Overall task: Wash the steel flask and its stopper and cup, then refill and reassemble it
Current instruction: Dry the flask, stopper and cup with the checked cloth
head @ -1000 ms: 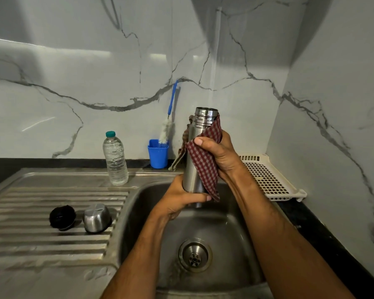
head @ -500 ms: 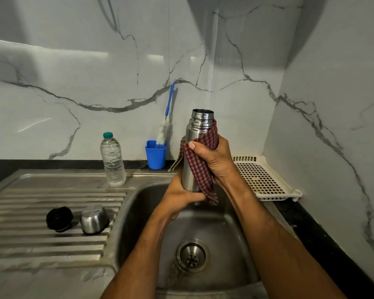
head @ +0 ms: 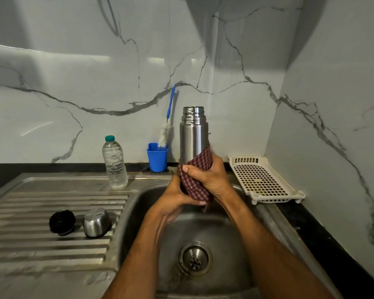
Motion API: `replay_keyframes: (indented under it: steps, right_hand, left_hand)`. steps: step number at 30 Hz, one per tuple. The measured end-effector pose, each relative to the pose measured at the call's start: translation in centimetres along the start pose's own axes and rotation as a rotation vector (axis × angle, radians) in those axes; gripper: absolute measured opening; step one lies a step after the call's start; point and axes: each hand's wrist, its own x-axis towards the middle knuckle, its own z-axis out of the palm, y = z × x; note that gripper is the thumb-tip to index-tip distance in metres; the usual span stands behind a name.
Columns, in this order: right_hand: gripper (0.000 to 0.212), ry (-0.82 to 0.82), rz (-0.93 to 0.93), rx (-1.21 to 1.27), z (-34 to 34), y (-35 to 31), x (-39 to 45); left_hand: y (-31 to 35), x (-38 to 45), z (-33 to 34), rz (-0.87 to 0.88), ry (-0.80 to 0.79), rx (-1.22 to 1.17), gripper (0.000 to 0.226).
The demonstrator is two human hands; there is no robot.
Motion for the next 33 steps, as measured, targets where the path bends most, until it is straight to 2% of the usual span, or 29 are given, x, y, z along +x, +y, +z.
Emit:
replay_keyframes:
  steps: [3,6,10,14,17,18,20,22,23,26,28,29,30,33]
  right_hand:
    - [0.056,-0.016,0.031,-0.021,-0.2,1.0,-0.4]
    - [0.052,-0.016,0.043,-0.005,-0.3,1.5,-0.8]
    - [0.064,-0.071,-0.007,-0.092,-0.5,2.1,-0.9]
    - [0.076,-0.096,-0.038,-0.186,-0.1,4.0,-1.8]
    - [0.081,-0.098,-0.027,-0.241,0.0,4.8,-2.0]
    - [0.082,-0.106,-0.025,-0.257,0.0,4.9,-1.9]
    - [0.077,-0.113,-0.001,-0.239,0.0,4.9,-1.8]
    - [0.07,-0.13,0.055,-0.161,-0.1,5.0,-1.5]
    - [0.07,-0.147,0.097,-0.115,-0.2,5.0,-1.5]
    - [0.086,-0.213,0.33,0.09,-0.6,5.8,-1.8]
    - [0.1,-0.196,0.539,0.392,-0.8,6.6,-2.3]
    - [0.099,-0.17,0.622,0.552,-0.5,6.5,-2.6]
    - [0.092,-0.125,0.684,0.646,0.1,6.0,-2.8]
    - [0.063,0.075,0.72,0.7,1.5,4.5,-2.4]
  left_hand:
    - [0.6,-0.5,-0.5,0.004,-0.082,-0.349,0.096]
    - [1.1,-0.6,-0.5,0.057,-0.092,-0.553,0.101]
    - [1.8,-0.6,0.5,0.056,0.034,-0.377,0.107]
    - [3.6,-0.4,0.5,0.156,0.21,-0.093,0.107]
    - [4.4,0.0,0.0,0.25,0.278,-0.06,0.111]
    - [4.9,0.1,0.1,0.274,0.269,-0.062,0.104]
    - [5.7,0.5,0.7,0.279,0.271,-0.029,0.076]
    - [6.3,1.1,1.3,0.258,0.311,0.011,0.051]
    - [6.4,1.3,1.3,0.251,0.306,0.024,0.048]
    - [6.7,1.7,0.9,0.239,0.243,0.034,0.051]
    - [7.0,1.8,0.9,0.236,0.261,0.046,0.053]
    - [7.2,2.0,1.0,0.24,0.301,0.052,0.052]
    - [7.3,2.2,1.1,0.242,0.357,0.053,0.049]
    - [7.1,2.9,1.7,0.262,0.524,0.065,0.043]
